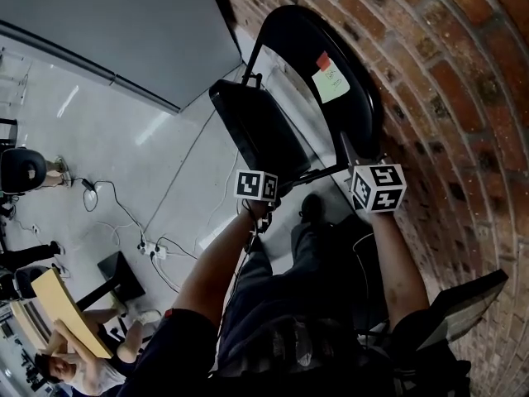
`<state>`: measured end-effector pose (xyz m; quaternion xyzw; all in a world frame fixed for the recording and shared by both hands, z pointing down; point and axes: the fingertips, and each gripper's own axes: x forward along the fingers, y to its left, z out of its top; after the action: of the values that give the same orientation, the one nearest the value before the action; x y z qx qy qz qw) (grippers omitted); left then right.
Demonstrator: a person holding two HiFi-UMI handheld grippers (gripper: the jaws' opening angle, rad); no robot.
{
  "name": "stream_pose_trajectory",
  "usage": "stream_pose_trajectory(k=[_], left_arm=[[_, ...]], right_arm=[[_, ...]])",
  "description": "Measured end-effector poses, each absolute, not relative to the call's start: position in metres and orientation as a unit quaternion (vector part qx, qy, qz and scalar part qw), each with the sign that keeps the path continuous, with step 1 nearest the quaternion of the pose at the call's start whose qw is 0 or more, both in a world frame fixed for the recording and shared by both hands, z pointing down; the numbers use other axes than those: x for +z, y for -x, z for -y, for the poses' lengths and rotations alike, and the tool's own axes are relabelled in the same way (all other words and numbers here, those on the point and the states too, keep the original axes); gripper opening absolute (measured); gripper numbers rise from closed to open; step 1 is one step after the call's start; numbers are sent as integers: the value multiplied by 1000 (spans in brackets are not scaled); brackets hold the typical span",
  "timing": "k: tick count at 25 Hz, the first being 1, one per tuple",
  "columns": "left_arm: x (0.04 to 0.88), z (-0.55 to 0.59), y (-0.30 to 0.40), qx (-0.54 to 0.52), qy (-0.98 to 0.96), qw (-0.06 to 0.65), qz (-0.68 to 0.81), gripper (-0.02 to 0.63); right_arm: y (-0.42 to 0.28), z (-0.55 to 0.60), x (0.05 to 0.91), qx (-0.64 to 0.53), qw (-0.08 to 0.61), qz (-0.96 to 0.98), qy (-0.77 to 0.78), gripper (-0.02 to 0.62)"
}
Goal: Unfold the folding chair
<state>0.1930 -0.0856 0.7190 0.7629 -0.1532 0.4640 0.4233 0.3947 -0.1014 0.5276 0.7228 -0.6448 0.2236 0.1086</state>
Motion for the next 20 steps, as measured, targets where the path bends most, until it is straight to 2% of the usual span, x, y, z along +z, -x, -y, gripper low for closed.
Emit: stream_pose_trajectory(k=[20], left_arm=[[736,92,-130,469,-726,470,177,294]], right_arm=[[-392,108,542,263,102,647,-709,115]])
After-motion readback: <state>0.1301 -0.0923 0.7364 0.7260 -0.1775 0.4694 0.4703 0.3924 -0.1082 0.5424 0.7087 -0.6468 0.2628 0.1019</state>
